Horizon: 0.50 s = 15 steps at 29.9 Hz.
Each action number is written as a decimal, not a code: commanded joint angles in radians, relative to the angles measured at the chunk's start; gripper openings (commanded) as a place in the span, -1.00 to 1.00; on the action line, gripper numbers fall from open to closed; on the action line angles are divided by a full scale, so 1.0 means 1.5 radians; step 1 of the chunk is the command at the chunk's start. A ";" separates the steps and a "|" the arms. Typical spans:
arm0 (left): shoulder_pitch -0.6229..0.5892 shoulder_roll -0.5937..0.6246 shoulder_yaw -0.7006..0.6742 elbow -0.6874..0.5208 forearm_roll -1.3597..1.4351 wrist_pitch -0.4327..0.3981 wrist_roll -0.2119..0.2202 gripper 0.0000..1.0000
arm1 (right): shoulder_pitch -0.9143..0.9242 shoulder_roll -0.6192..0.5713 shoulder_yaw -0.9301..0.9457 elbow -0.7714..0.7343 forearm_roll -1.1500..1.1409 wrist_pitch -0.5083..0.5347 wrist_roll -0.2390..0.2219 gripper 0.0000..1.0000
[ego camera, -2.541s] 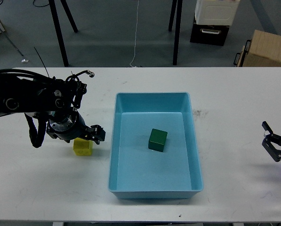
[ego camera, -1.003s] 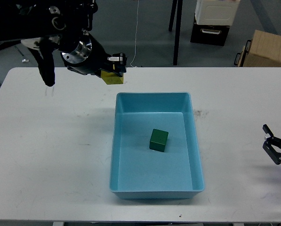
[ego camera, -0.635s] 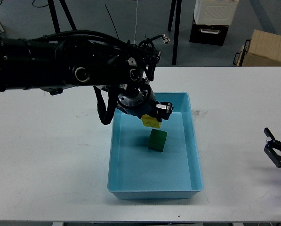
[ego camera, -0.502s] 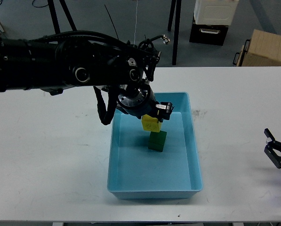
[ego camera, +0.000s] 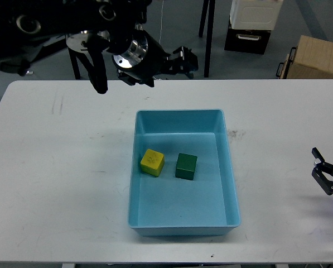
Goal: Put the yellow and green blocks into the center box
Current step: 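Open the left gripper and withdraw it upward away from the tub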
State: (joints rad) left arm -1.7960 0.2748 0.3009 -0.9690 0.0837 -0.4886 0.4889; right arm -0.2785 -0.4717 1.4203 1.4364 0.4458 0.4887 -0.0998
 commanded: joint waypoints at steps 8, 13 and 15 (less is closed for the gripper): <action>0.266 0.179 -0.518 0.046 -0.009 0.000 0.000 1.00 | 0.062 0.000 -0.001 -0.019 -0.027 0.000 0.000 0.98; 0.387 0.225 -0.648 0.048 -0.011 0.000 0.000 1.00 | 0.082 -0.002 -0.002 -0.031 -0.028 0.000 0.000 0.98; 0.445 0.248 -0.699 0.048 -0.011 0.000 -0.028 1.00 | 0.087 -0.003 -0.002 -0.034 -0.028 0.000 -0.001 0.98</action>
State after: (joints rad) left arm -1.2479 0.5971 -0.6365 -0.8974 0.0687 -0.4884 0.4883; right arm -0.1596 -0.4740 1.4183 1.3936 0.4035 0.4887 -0.0998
